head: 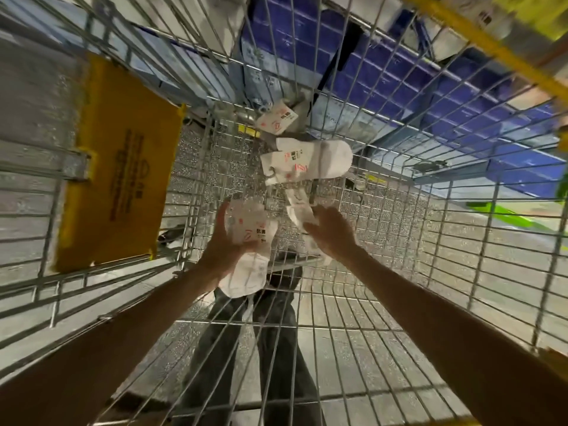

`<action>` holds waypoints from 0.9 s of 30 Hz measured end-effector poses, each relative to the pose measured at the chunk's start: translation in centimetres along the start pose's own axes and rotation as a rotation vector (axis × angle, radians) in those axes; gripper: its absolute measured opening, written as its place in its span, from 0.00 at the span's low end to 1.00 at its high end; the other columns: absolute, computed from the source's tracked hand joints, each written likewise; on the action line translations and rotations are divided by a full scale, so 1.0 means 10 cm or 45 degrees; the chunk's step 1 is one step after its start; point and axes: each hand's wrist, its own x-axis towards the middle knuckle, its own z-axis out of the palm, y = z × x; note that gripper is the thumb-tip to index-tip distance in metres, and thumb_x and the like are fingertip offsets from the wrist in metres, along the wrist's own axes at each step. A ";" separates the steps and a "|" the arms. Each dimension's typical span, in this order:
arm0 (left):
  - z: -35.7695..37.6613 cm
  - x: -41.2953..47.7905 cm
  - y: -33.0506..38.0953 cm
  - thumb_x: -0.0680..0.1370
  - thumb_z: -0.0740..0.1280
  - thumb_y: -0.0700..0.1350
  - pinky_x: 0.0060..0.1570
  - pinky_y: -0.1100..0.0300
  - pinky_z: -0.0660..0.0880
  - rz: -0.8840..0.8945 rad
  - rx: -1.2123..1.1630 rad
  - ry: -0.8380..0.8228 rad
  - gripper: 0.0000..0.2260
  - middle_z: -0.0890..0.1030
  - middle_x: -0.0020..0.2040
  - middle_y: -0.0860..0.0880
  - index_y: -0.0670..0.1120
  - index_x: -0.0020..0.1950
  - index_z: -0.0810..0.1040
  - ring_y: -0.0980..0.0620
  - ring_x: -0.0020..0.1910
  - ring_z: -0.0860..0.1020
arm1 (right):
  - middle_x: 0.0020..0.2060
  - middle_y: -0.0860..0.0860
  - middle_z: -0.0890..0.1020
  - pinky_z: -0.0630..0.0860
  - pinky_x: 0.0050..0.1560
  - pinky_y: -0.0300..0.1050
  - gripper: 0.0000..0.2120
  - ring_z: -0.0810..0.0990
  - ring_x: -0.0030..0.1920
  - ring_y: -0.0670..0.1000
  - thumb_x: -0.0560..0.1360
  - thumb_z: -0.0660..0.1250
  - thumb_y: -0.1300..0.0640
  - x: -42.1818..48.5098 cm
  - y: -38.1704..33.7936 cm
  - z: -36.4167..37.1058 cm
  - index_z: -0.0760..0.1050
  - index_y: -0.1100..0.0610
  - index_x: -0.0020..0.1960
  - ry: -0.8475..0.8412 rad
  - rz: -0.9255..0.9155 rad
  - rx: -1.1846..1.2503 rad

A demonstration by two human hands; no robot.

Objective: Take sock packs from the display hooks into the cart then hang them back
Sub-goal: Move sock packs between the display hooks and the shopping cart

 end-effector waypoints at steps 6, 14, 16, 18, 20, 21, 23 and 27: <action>-0.13 -0.09 0.04 0.72 0.67 0.26 0.46 0.62 0.78 0.025 0.228 -0.005 0.33 0.76 0.61 0.45 0.53 0.71 0.66 0.48 0.57 0.78 | 0.53 0.48 0.83 0.78 0.45 0.31 0.15 0.82 0.47 0.38 0.78 0.66 0.59 -0.42 -0.07 -0.05 0.74 0.60 0.64 -0.255 0.104 0.949; -0.13 -0.25 0.29 0.75 0.67 0.32 0.62 0.51 0.73 -0.029 0.322 -0.016 0.16 0.86 0.49 0.48 0.52 0.40 0.85 0.49 0.51 0.81 | 0.53 0.54 0.84 0.80 0.54 0.50 0.10 0.84 0.52 0.53 0.78 0.66 0.54 -0.44 -0.52 -0.19 0.78 0.55 0.58 -0.387 0.254 1.462; -0.10 -0.34 0.44 0.74 0.66 0.31 0.52 0.57 0.76 -0.016 0.212 -0.060 0.17 0.86 0.40 0.51 0.51 0.37 0.86 0.54 0.43 0.83 | 0.52 0.54 0.85 0.80 0.52 0.48 0.09 0.85 0.50 0.52 0.79 0.66 0.54 -0.48 -0.64 -0.21 0.78 0.56 0.57 -0.344 0.236 1.446; -0.06 -0.44 0.59 0.75 0.66 0.32 0.46 0.59 0.77 0.002 0.153 -0.073 0.12 0.86 0.40 0.49 0.45 0.40 0.86 0.54 0.42 0.84 | 0.51 0.55 0.84 0.82 0.51 0.52 0.13 0.85 0.49 0.53 0.80 0.65 0.52 -0.56 -0.74 -0.25 0.74 0.59 0.60 -0.250 0.187 1.368; 0.00 -0.55 0.73 0.73 0.70 0.36 0.45 0.58 0.79 0.036 0.133 -0.053 0.04 0.86 0.42 0.44 0.41 0.45 0.84 0.48 0.44 0.85 | 0.49 0.55 0.84 0.84 0.44 0.52 0.17 0.86 0.44 0.53 0.81 0.63 0.49 -0.71 -0.84 -0.37 0.70 0.60 0.61 -0.063 0.083 1.189; 0.00 -0.59 0.76 0.72 0.72 0.37 0.42 0.60 0.79 0.033 0.118 -0.005 0.03 0.85 0.41 0.44 0.40 0.45 0.84 0.47 0.43 0.84 | 0.48 0.55 0.84 0.83 0.38 0.50 0.18 0.86 0.40 0.51 0.81 0.61 0.47 -0.78 -0.87 -0.40 0.67 0.60 0.62 0.047 0.021 1.050; 0.02 -0.72 0.91 0.73 0.73 0.41 0.39 0.65 0.77 0.096 0.135 0.073 0.04 0.85 0.41 0.47 0.42 0.45 0.85 0.48 0.42 0.83 | 0.46 0.54 0.84 0.81 0.30 0.48 0.19 0.84 0.33 0.49 0.82 0.58 0.45 -0.92 -0.95 -0.63 0.64 0.58 0.64 0.315 -0.055 0.766; 0.28 -1.13 1.27 0.80 0.67 0.48 0.51 0.53 0.78 0.132 0.174 -0.046 0.10 0.87 0.43 0.48 0.43 0.48 0.84 0.53 0.46 0.84 | 0.40 0.50 0.82 0.80 0.29 0.45 0.19 0.80 0.30 0.49 0.81 0.56 0.46 -1.17 -1.30 -1.06 0.62 0.56 0.68 0.331 -0.139 0.536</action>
